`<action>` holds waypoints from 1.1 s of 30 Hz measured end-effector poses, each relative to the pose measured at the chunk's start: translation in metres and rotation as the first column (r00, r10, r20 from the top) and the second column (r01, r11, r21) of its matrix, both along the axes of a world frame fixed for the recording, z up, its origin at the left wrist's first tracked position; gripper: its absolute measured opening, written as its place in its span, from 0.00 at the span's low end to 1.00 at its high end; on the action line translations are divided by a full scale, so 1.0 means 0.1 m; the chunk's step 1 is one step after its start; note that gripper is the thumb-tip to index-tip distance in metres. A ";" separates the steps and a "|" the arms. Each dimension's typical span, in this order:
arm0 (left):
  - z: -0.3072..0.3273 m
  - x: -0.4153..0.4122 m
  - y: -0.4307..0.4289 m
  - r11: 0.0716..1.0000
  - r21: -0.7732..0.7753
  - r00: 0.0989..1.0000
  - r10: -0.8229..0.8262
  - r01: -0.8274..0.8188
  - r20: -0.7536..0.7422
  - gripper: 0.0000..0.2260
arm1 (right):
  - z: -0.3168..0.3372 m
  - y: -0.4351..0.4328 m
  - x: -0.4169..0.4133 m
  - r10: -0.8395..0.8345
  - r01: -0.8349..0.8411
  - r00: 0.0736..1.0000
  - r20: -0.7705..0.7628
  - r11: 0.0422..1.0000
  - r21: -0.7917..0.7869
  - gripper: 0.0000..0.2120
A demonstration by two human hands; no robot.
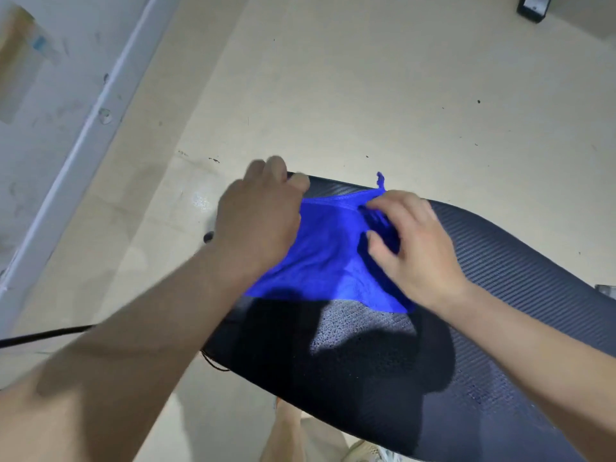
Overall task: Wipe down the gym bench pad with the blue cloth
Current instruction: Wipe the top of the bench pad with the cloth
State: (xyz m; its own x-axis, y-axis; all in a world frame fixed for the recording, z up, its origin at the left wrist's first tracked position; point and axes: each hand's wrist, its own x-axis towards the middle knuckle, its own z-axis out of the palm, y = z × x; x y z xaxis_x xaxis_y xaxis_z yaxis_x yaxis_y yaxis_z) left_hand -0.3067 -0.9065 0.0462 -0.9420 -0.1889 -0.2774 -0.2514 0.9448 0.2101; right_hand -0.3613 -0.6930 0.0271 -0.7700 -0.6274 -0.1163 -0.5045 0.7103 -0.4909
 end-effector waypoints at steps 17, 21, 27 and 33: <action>0.13 -0.06 -0.15 0.966 0.258 0.976 0.082 -0.027 -0.204 0.03 | 0.22 -0.02 -0.43 -0.046 0.047 0.998 0.037 0.998 -0.043 0.04; 0.27 -0.20 -0.27 0.978 0.196 0.951 0.121 -0.065 -0.286 0.02 | 0.51 -0.17 -0.72 -0.010 0.032 0.976 0.216 0.995 -0.098 0.06; 0.61 -0.51 -0.33 0.967 0.226 0.912 0.196 -0.119 -0.360 0.05 | 0.99 -0.20 -1.16 0.273 -0.255 0.962 -0.027 0.928 0.271 0.15; 0.54 -0.03 -0.16 0.981 0.192 0.990 0.010 0.018 -0.141 0.23 | 1.09 0.20 -0.97 0.325 -0.256 0.935 -0.144 0.896 0.363 0.08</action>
